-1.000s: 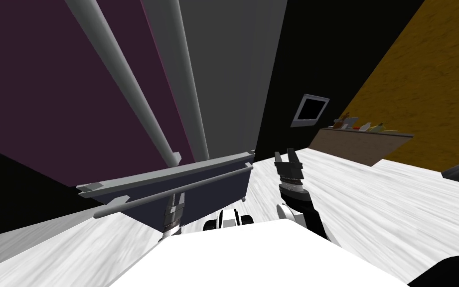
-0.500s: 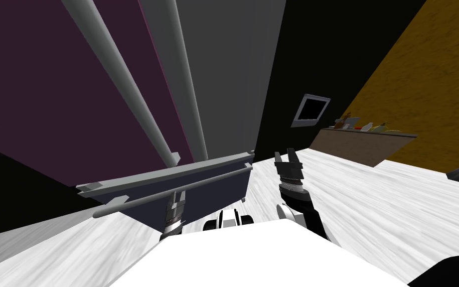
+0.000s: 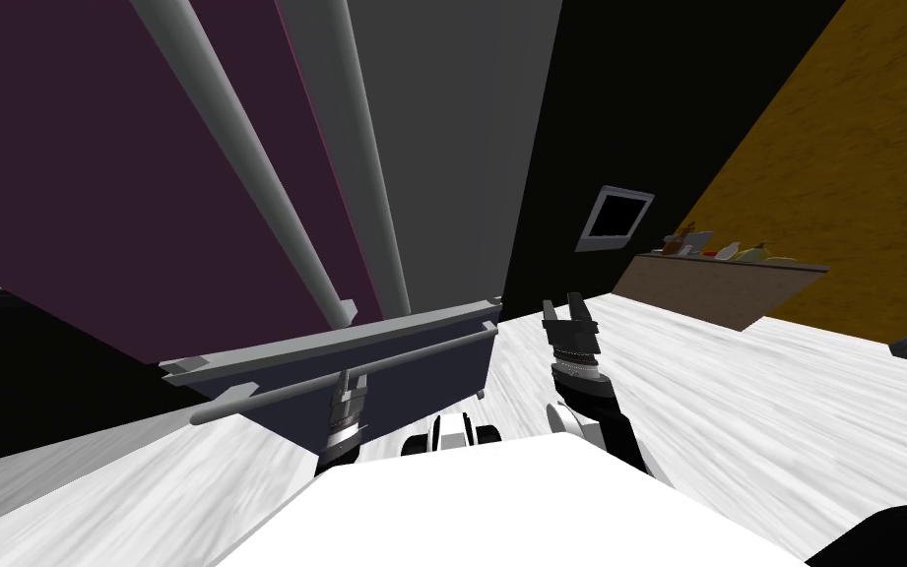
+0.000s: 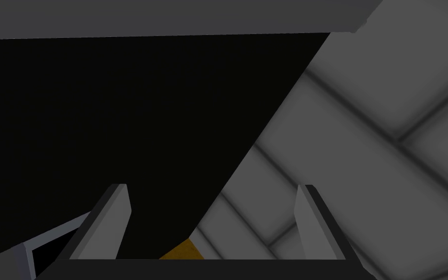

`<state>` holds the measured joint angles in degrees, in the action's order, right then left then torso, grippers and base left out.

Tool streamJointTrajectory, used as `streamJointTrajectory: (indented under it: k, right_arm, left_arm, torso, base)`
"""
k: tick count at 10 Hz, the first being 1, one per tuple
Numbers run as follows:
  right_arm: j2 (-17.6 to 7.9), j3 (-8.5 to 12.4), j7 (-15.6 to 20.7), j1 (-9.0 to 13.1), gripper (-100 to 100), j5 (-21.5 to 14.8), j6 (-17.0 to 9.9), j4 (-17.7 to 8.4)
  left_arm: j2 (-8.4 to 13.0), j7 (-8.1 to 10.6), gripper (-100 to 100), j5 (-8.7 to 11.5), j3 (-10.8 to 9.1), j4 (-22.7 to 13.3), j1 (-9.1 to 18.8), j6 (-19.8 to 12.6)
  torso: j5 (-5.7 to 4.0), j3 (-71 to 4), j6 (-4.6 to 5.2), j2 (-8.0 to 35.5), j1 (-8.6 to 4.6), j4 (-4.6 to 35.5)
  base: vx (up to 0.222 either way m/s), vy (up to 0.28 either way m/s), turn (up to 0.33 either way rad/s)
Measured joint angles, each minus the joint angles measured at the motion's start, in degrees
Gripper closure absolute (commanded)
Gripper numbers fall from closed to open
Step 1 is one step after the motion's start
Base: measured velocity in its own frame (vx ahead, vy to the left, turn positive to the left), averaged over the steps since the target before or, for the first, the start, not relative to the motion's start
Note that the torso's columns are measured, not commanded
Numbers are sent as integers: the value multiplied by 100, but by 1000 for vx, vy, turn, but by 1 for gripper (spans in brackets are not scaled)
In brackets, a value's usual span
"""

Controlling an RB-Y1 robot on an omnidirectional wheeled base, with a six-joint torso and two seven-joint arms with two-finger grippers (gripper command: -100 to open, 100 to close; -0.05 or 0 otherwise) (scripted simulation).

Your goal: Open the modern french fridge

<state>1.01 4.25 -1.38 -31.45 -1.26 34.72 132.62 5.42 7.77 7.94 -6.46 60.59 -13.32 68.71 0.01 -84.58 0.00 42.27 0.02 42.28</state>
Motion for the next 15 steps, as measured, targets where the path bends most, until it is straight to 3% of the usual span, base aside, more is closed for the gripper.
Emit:
streamJointTrajectory:
  k: [6, 15]
  right_arm:
    - [0, 0, 0, 0, 0, 0, 0, 0]
    - [0, 0, 0, 0, 0, 0, 0, 0]
  left_arm:
    - [-119, -37, 100, -46, 60, -169, -225, 647]
    - [40, 15, 100, -34, 21, 106, -3, -118]
  torso:
    - [47, -19, 8, -53, 41, -43]
    - [15, -21, 7, -40, 17, -18]
  base:
    - [1, 9, -4]
    - [-116, -37, 24]
